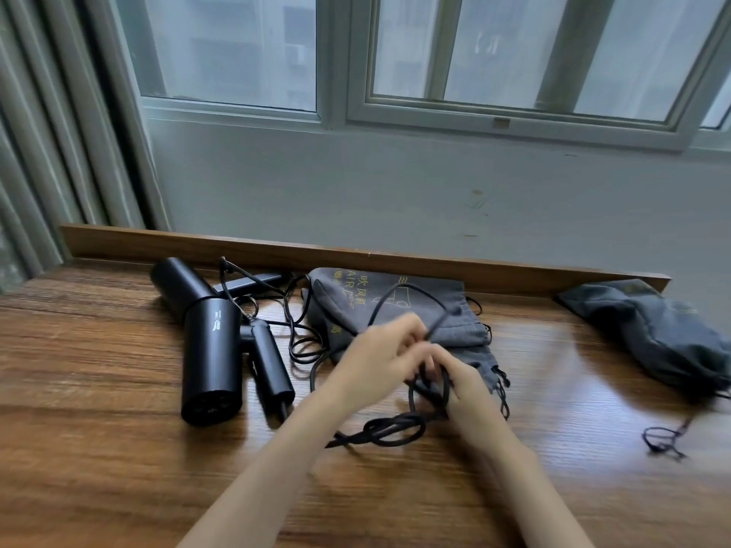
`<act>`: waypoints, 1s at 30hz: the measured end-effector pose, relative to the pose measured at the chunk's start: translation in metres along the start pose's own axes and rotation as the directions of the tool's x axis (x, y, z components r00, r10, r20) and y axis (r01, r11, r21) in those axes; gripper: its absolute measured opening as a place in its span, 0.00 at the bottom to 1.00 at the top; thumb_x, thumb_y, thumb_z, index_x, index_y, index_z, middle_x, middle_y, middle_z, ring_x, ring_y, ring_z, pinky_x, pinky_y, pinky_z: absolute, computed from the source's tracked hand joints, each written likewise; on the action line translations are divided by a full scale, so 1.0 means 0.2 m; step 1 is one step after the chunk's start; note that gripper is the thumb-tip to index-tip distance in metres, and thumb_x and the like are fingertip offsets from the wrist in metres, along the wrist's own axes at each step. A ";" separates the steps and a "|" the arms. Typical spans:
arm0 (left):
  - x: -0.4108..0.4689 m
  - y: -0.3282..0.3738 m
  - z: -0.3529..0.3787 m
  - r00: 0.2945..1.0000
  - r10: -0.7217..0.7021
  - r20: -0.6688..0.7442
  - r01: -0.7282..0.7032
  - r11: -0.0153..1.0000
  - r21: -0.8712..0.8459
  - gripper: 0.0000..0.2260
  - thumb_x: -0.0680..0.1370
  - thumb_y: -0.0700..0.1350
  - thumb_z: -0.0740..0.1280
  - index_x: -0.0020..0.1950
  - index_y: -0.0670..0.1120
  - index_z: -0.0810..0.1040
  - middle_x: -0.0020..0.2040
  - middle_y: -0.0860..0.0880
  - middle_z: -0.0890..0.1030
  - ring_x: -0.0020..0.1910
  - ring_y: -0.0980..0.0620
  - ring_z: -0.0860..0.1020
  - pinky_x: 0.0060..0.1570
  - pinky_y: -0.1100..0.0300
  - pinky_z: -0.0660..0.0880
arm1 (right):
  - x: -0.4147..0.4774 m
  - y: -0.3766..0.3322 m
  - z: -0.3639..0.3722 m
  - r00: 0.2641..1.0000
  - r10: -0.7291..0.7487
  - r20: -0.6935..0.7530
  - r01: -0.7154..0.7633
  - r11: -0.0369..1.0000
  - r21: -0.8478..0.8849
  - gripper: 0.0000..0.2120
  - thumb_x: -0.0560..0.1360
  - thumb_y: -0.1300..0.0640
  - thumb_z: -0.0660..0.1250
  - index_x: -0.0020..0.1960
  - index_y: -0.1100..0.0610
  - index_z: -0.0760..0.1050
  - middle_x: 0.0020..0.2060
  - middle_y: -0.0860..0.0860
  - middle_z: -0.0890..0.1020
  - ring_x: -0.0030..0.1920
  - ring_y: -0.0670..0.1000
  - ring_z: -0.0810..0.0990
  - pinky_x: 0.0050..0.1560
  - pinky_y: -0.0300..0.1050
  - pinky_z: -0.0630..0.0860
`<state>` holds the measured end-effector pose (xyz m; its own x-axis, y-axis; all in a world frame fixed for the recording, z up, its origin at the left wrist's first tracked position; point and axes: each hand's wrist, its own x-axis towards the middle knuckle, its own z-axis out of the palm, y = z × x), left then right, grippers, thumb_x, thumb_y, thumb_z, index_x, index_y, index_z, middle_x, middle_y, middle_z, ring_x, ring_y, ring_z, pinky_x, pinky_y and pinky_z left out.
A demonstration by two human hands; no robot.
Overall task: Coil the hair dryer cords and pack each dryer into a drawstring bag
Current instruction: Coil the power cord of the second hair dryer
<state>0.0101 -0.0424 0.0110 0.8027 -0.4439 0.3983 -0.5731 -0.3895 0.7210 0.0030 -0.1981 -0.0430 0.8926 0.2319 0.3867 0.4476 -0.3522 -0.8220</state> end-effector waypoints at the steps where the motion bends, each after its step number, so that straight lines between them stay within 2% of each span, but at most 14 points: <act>1: 0.02 0.02 -0.03 0.994 -0.027 -0.102 0.018 0.995 -0.094 0.05 0.78 0.40 0.63 0.43 0.46 0.70 0.37 0.50 0.81 0.35 0.53 0.79 0.41 0.56 0.78 | 0.00 0.00 0.00 1.000 -0.012 0.016 0.013 0.998 -0.057 0.12 0.76 0.63 0.63 0.49 0.47 0.76 0.45 0.43 0.82 0.50 0.42 0.79 0.52 0.35 0.75; 3: 0.07 0.05 -0.10 0.955 -0.090 -0.283 -0.004 0.949 -0.317 0.06 0.79 0.38 0.61 0.43 0.45 0.71 0.35 0.50 0.79 0.33 0.58 0.78 0.36 0.63 0.77 | 0.00 0.01 -0.01 0.998 -0.061 0.003 0.060 0.974 -0.216 0.21 0.75 0.66 0.65 0.52 0.39 0.74 0.52 0.36 0.78 0.58 0.37 0.74 0.59 0.30 0.69; 5: 0.10 0.07 -0.16 0.913 -0.135 -0.384 -0.057 0.891 -0.450 0.07 0.79 0.37 0.60 0.43 0.45 0.71 0.34 0.52 0.78 0.31 0.61 0.77 0.32 0.67 0.75 | 0.01 0.01 -0.03 0.995 -0.101 -0.024 0.089 0.949 -0.302 0.23 0.74 0.65 0.65 0.56 0.36 0.72 0.54 0.31 0.74 0.59 0.33 0.71 0.60 0.24 0.64; 8: 0.13 0.06 -0.18 0.885 -0.181 -0.429 -0.080 0.848 -0.524 0.07 0.80 0.37 0.59 0.43 0.44 0.72 0.31 0.54 0.77 0.31 0.61 0.76 0.31 0.67 0.75 | 0.01 0.01 -0.02 0.995 -0.097 -0.025 0.088 0.962 -0.260 0.21 0.74 0.58 0.64 0.58 0.34 0.70 0.54 0.30 0.74 0.58 0.29 0.72 0.57 0.22 0.64; 11: 0.14 0.06 -0.17 0.805 -0.321 -0.499 -0.132 0.724 -0.677 0.09 0.81 0.39 0.57 0.41 0.44 0.72 0.28 0.55 0.73 0.27 0.60 0.71 0.28 0.68 0.70 | 0.01 0.02 -0.05 0.999 -0.026 -0.047 0.011 0.955 -0.296 0.17 0.71 0.50 0.58 0.58 0.39 0.73 0.51 0.32 0.77 0.55 0.32 0.75 0.56 0.29 0.70; 14: 0.15 0.06 -0.14 0.822 -0.304 -0.481 -0.170 0.676 -0.717 0.11 0.81 0.39 0.55 0.41 0.43 0.72 0.24 0.56 0.68 0.24 0.60 0.64 0.21 0.69 0.63 | 0.00 0.04 -0.07 1.000 0.012 -0.003 -0.012 0.931 -0.366 0.17 0.71 0.57 0.60 0.57 0.45 0.77 0.50 0.38 0.80 0.54 0.39 0.77 0.58 0.41 0.73; 16: 0.17 0.09 -0.12 0.845 -0.310 -0.436 -0.139 0.660 -0.738 0.11 0.82 0.39 0.54 0.42 0.44 0.72 0.25 0.56 0.71 0.24 0.61 0.66 0.22 0.69 0.64 | 0.00 0.05 -0.06 0.990 0.029 0.138 0.028 0.919 -0.394 0.23 0.71 0.65 0.60 0.59 0.44 0.76 0.57 0.37 0.77 0.62 0.38 0.72 0.64 0.39 0.69; 18: 0.19 0.11 -0.13 0.848 -0.375 -0.375 -0.137 0.528 -0.838 0.12 0.82 0.39 0.53 0.42 0.44 0.71 0.26 0.56 0.73 0.25 0.61 0.69 0.28 0.68 0.70 | 0.00 0.06 -0.04 0.960 0.104 0.259 0.024 0.894 -0.448 0.31 0.70 0.72 0.60 0.61 0.42 0.75 0.64 0.37 0.71 0.68 0.38 0.65 0.69 0.36 0.61; 20: 0.21 0.12 -0.14 0.871 -0.388 -0.300 -0.171 0.332 -0.928 0.12 0.82 0.38 0.52 0.43 0.44 0.72 0.28 0.55 0.75 0.27 0.61 0.73 0.39 0.64 0.74 | 0.01 0.05 -0.05 0.958 0.141 0.248 -0.046 0.933 -0.356 0.33 0.69 0.76 0.56 0.61 0.43 0.74 0.65 0.39 0.70 0.70 0.41 0.63 0.71 0.36 0.58; 21: 0.22 0.13 -0.14 0.884 -0.386 -0.263 -0.177 0.245 -0.953 0.12 0.82 0.37 0.52 0.44 0.44 0.72 0.29 0.54 0.77 0.28 0.61 0.75 0.45 0.61 0.74 | 0.02 0.03 -0.06 0.966 0.147 0.213 -0.101 0.972 -0.214 0.33 0.69 0.76 0.54 0.61 0.44 0.74 0.65 0.40 0.72 0.70 0.42 0.65 0.71 0.37 0.59; 24: 0.21 0.14 -0.10 0.919 -0.361 -0.159 -0.115 0.141 -0.983 0.12 0.81 0.36 0.52 0.47 0.44 0.74 0.33 0.53 0.81 0.34 0.59 0.79 0.55 0.56 0.72 | 0.02 -0.04 -0.06 0.969 0.114 0.218 -0.168 0.954 0.247 0.21 0.77 0.58 0.57 0.67 0.43 0.68 0.63 0.42 0.77 0.67 0.41 0.70 0.65 0.33 0.66; 26: 0.19 0.13 -0.04 0.931 -0.355 -0.086 -0.043 0.128 -0.991 0.11 0.81 0.35 0.53 0.48 0.43 0.74 0.37 0.51 0.82 0.38 0.57 0.81 0.55 0.56 0.73 | 0.01 -0.09 -0.01 0.974 0.078 0.211 -0.153 0.919 0.364 0.19 0.77 0.44 0.60 0.67 0.41 0.68 0.63 0.44 0.77 0.66 0.44 0.72 0.65 0.35 0.68; 28: 0.17 0.12 0.00 0.931 -0.366 -0.013 0.068 0.208 -0.976 0.10 0.80 0.34 0.55 0.48 0.42 0.74 0.43 0.47 0.81 0.43 0.54 0.80 0.52 0.59 0.77 | 0.02 -0.11 0.02 0.984 0.068 0.166 -0.135 0.890 0.436 0.20 0.75 0.40 0.60 0.65 0.43 0.71 0.62 0.49 0.78 0.64 0.49 0.75 0.63 0.41 0.72; 30: 0.12 0.09 0.00 0.934 -0.358 -0.005 0.184 0.492 -0.851 0.08 0.79 0.33 0.59 0.46 0.42 0.76 0.45 0.47 0.80 0.45 0.53 0.80 0.49 0.62 0.78 | 0.03 -0.14 0.04 0.986 0.118 0.121 -0.163 0.852 0.498 0.22 0.74 0.41 0.60 0.66 0.47 0.71 0.59 0.50 0.80 0.61 0.51 0.78 0.56 0.42 0.76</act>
<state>0.0194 -0.0604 0.0336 0.9554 -0.2714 0.1164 0.0064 0.4132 0.9106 -0.0049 -0.1801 -0.0212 0.9259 0.2968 0.2338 0.2090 0.1133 -0.9713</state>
